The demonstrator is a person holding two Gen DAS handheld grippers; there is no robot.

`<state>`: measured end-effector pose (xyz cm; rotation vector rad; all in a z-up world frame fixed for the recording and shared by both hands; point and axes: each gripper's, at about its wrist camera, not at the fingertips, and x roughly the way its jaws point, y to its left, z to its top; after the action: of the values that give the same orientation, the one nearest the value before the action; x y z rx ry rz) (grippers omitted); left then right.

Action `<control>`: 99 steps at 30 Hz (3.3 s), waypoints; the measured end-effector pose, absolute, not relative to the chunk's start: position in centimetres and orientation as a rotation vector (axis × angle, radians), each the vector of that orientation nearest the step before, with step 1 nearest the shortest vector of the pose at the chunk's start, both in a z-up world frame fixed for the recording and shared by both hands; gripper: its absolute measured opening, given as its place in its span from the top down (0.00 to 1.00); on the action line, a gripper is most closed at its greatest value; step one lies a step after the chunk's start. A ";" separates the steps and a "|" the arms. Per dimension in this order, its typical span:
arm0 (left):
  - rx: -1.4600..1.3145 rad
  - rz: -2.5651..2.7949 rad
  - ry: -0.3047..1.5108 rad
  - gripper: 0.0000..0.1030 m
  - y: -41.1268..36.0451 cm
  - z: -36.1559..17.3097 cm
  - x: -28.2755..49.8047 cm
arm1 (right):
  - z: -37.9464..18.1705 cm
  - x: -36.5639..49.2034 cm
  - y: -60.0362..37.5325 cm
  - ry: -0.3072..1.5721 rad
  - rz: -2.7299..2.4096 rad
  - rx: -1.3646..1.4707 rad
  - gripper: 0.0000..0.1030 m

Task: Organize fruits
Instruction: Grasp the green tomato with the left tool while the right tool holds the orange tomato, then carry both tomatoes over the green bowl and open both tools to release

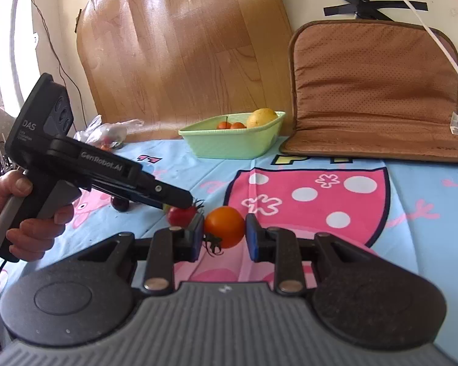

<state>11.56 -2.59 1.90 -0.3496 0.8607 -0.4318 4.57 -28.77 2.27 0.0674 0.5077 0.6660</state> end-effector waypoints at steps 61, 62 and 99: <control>-0.197 -0.187 0.594 0.70 3.1 0.4 -4.7 | 0.5 -0.9 -20.3 0.561 0.741 -0.158 0.68; -0.201 -0.187 0.593 0.70 3.1 0.4 -4.7 | 0.4 -1.1 -20.5 0.562 0.740 -0.151 0.69; -0.374 -0.282 0.657 0.62 3.0 6.6 23.0 | 5.6 20.9 -20.4 0.565 0.650 0.119 0.66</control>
<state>23.02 3.04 6.55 -0.3744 0.6567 -0.2818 20.95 -20.40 5.61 0.1187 0.5650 0.6501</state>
